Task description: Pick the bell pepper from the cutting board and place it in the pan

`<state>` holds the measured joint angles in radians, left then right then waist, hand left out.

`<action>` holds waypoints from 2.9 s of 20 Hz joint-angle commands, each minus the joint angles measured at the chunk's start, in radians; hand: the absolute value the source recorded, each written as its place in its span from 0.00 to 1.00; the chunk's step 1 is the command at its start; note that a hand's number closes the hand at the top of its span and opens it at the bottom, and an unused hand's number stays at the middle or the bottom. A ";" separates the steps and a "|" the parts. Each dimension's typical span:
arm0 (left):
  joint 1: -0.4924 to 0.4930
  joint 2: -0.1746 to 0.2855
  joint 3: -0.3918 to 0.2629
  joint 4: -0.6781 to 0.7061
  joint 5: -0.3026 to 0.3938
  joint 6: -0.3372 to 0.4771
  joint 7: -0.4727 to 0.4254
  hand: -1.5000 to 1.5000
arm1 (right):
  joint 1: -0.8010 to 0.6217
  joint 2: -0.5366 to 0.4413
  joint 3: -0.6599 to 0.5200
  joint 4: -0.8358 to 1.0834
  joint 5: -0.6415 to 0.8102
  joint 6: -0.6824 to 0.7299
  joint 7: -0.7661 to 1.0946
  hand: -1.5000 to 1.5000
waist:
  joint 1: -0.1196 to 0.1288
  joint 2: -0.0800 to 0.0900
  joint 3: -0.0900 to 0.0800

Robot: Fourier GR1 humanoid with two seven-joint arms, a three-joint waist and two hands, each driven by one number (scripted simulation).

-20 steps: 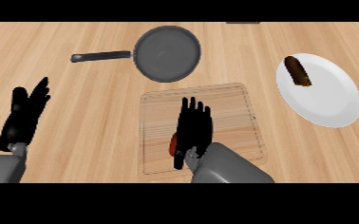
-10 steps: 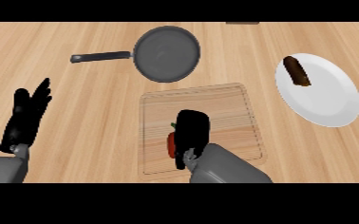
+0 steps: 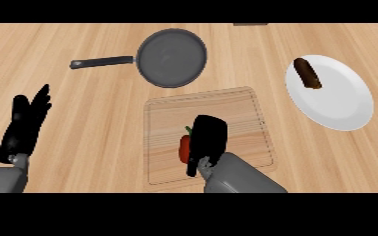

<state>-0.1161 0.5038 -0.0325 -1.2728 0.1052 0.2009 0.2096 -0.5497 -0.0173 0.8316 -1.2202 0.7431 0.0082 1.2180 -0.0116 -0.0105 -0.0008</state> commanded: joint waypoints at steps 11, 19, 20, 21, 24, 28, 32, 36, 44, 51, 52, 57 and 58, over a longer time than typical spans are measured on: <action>0.046 0.030 0.035 0.007 0.006 0.000 -0.002 0.50 | 0.015 0.017 -0.159 -0.076 0.499 -0.211 0.269 1.00 | -0.047 -0.034 -0.006; 0.016 0.012 0.009 -0.016 0.003 -0.014 0.019 0.50 | -0.059 0.016 -0.249 -0.184 0.668 -0.131 0.269 1.00 | 0.004 -0.008 -0.001; -0.013 0.002 -0.001 -0.009 0.000 -0.015 0.029 0.50 | -0.084 0.016 -0.246 -0.170 0.666 -0.125 0.269 1.00 | 0.013 -0.002 -0.002; 0.004 0.005 0.004 -0.011 0.002 -0.020 0.014 0.50 | -0.093 0.016 -0.285 -0.187 0.667 -0.126 0.269 1.00 | 0.021 -0.002 -0.001; -0.007 -0.011 -0.013 -0.033 -0.012 -0.007 0.018 0.50 | -0.116 0.017 -0.340 -0.168 0.698 -0.165 0.269 1.00 | 0.040 0.005 0.000; -0.037 -0.032 -0.037 -0.016 -0.031 -0.008 0.004 0.50 | -0.198 0.017 -0.419 -0.104 0.676 -0.211 0.269 1.00 | 0.067 0.020 0.000; -0.068 -0.032 -0.037 0.004 -0.035 -0.014 0.006 0.50 | -0.240 0.017 -0.469 -0.032 0.651 -0.308 0.269 1.00 | 0.089 0.031 0.000; -0.072 -0.050 -0.052 -0.027 -0.040 -0.009 0.014 0.50 | -0.251 0.017 -0.549 0.076 0.621 -0.405 0.242 1.00 | 0.098 0.034 0.002; -0.116 -0.037 -0.059 -0.025 -0.045 -0.034 0.043 0.50 | -0.327 0.017 -0.721 0.308 0.533 -0.544 0.103 1.00 | 0.120 0.048 0.003; -0.144 -0.074 -0.077 -0.001 -0.062 -0.020 0.033 0.50 | -0.362 0.017 -0.809 0.442 0.396 -0.736 -0.041 1.00 | 0.144 0.061 0.005; -0.149 -0.059 -0.062 0.002 -0.062 -0.018 0.024 0.50 | -0.347 0.017 -0.826 0.454 0.383 -0.783 -0.083 1.00 | 0.151 0.067 0.006; -0.152 -0.070 -0.075 -0.014 -0.051 -0.046 0.012 0.50 | -0.358 0.017 -0.888 0.564 0.281 -0.885 -0.190 0.00 | 0.189 0.076 0.007; -0.153 -0.073 -0.073 0.009 -0.050 -0.047 0.015 0.50 | -0.377 0.017 -0.898 0.574 0.267 -0.906 -0.214 0.00 | 0.175 0.075 0.006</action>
<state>-0.2586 0.4379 -0.1020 -1.2749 0.0512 0.1645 0.2243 -0.9053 -0.0052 -0.0300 -0.7109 1.0729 -0.7431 0.9979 0.1559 0.0589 0.0046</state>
